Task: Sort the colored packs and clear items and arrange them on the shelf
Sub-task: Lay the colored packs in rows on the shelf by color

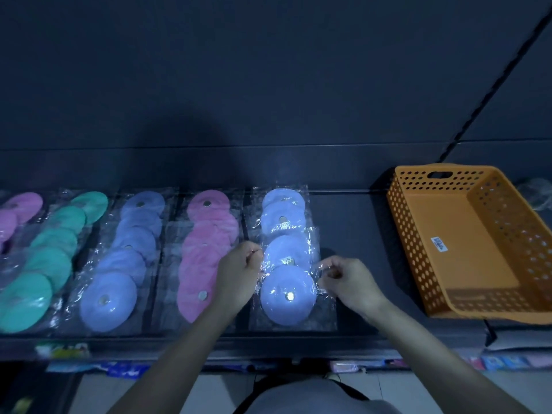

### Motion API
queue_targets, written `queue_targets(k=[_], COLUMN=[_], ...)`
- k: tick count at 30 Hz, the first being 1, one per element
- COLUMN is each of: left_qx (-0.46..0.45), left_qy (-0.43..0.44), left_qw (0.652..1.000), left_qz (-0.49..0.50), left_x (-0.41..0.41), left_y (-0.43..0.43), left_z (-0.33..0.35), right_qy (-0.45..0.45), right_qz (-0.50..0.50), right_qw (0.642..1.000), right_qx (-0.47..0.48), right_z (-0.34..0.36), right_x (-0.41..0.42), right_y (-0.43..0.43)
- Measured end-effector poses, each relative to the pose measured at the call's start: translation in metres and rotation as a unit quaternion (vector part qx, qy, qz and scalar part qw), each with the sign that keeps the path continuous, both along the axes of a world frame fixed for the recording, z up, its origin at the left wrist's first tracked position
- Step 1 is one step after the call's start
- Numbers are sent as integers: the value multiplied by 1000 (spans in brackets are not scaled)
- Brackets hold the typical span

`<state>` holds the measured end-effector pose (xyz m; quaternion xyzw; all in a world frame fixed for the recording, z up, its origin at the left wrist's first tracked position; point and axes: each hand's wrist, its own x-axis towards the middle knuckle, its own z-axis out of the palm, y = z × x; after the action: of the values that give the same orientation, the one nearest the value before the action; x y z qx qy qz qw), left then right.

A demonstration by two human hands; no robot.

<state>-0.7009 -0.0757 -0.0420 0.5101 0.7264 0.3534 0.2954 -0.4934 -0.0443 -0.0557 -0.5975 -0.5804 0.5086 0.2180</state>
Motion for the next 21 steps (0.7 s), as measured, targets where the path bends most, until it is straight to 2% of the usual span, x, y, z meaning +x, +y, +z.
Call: queue_targets(k=[2, 5, 8, 13, 19, 21], left_qx=[14, -1, -19, -41, -20, 18], left_qy=[53, 47, 78, 88, 240, 249], left_qw=[998, 998, 993, 992, 965, 960], left_qz=[-17, -35, -85, -84, -106, -124], left_x=[-2, -8, -12, -10, -9, -10], left_y=[2, 6, 10, 13, 15, 19], left_z=[2, 6, 4, -2, 1, 4], right_qy=[-15, -30, -38, -31, -66, -66], right_qz=[-5, -27, -26, -35, -34, -40], right_qw=[1000, 998, 997, 999, 997, 997], right_qx=[13, 46, 65, 15, 25, 23], right_z=[3, 8, 11, 8, 4, 3], right_x=[2, 8, 11, 6, -2, -2], right_y=[1, 5, 7, 6, 6, 6])
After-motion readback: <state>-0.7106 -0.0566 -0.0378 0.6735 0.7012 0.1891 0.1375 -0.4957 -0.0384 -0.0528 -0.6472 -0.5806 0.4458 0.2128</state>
